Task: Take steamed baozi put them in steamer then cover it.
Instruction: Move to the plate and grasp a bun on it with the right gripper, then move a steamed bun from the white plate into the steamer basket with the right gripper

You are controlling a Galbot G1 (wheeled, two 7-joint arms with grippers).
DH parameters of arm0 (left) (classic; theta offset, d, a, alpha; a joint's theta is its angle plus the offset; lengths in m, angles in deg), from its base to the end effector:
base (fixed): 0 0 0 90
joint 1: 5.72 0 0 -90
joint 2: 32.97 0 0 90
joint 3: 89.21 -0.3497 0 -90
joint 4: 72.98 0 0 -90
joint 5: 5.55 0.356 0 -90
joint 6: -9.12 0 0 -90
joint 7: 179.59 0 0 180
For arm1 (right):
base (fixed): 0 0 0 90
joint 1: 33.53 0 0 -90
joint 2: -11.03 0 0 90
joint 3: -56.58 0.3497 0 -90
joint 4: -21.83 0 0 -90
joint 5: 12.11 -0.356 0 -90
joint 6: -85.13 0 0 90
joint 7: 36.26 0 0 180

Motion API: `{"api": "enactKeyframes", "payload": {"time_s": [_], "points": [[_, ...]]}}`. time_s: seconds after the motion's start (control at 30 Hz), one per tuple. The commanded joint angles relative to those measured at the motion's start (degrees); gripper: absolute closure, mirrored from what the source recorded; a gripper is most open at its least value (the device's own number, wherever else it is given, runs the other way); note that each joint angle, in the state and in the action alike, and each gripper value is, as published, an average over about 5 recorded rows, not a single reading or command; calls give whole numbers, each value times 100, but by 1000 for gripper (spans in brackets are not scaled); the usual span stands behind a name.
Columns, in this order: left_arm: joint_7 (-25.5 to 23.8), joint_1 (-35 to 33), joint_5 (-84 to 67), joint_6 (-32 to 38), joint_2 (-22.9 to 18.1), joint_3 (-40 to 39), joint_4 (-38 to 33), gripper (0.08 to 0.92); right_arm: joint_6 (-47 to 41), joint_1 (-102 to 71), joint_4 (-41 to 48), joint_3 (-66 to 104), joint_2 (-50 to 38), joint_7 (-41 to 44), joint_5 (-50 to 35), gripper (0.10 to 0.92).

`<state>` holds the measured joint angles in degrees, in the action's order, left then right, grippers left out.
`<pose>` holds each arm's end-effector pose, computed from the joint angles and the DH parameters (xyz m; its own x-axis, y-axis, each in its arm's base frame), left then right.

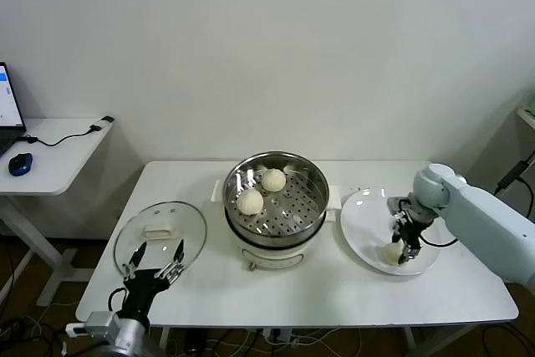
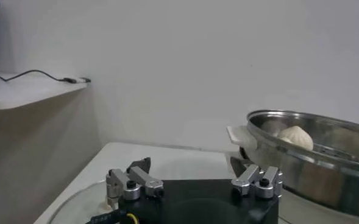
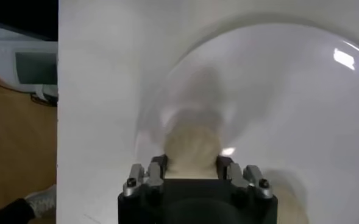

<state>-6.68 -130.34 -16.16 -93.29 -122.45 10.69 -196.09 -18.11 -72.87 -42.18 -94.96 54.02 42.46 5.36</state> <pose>0.1538 0.0527 -0.2943 -0.9754 0.0045 0.2203 -0.0198 0.9940 -0.1079 0.5225 -0.1781 -0.2311 0.0427 -0.0309 0.9986 -0.9989 0.0173 0.0433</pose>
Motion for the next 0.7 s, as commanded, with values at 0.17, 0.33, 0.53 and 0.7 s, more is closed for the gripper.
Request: {"api": "enactKeyframes", "payload": {"time_s": [0.17,0.33,0.53,0.7], "points": [[7,113,114,-59,-3,-63,69,177,-47,1329,-122,-408,-70,180,-691,491],[68,174,492,-85,-34,-169,195,177,-75,3088,-96,-1758,191,371,-1510,485],[84,127,499,-74,-45,-176,162,177,-95,4535,276,-2583,1031,511,-2267,477],[97,21,433,-49,-22,-114,67,177,-58,4765,327,-2646,1634,648,-2510,466]]}}
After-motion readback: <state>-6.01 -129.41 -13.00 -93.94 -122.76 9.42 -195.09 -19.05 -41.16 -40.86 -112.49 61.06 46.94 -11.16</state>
